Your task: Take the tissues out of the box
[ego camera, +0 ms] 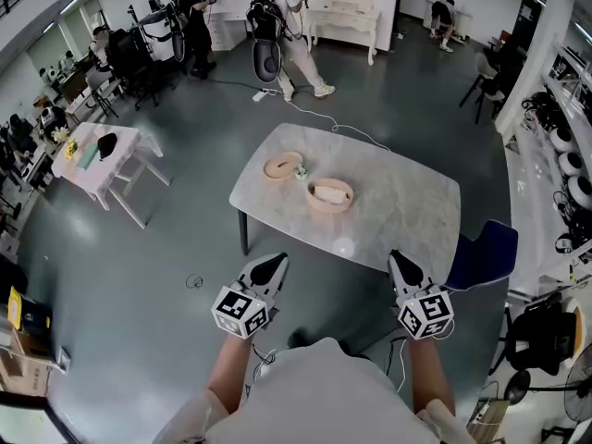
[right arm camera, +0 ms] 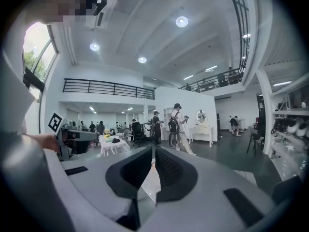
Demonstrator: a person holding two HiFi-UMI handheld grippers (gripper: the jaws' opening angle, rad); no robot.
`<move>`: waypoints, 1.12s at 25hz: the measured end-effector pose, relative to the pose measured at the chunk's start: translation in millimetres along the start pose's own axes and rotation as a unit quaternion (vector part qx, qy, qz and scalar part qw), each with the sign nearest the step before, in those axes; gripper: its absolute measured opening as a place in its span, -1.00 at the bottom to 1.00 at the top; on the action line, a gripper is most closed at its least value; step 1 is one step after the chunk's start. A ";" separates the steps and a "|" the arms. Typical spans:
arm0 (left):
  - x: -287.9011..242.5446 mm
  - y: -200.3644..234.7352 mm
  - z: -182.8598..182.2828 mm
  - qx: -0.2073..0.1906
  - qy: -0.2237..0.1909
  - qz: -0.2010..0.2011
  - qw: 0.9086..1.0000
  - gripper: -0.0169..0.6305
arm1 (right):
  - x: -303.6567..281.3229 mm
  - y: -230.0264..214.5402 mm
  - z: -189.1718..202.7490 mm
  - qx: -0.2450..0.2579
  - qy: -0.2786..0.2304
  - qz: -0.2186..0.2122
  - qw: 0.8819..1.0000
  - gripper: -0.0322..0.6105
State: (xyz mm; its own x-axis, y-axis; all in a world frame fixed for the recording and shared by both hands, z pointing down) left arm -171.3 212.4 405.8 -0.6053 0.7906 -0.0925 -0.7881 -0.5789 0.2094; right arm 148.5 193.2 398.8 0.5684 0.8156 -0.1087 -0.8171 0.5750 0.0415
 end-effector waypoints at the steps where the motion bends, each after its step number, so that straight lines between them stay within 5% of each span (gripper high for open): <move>1: 0.1 0.5 0.0 -0.001 0.001 0.000 1.000 -0.92 | -0.4 0.0 -0.3 -0.004 -0.001 0.001 1.000 -0.76; 28: 25.7 58.3 13.0 0.019 0.012 -0.005 1.000 -0.68 | -36.3 46.4 12.2 -0.018 0.027 0.021 0.999 -0.76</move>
State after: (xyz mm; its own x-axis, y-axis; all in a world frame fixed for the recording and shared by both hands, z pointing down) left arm -231.3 201.6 428.3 -0.6003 0.7911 -0.1175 -0.7895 -0.5625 0.2455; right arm 91.1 191.0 416.8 0.5290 0.8334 -0.1603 -0.8433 0.5373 0.0106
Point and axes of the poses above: the fingertips, and each gripper's own axes: x backward along the fingers, y to its left, z out of its underside, the point moved 7 cm from there along x, backward along the fingers, and after that the axes turned 5 degrees about x, right-handed, at the moved point
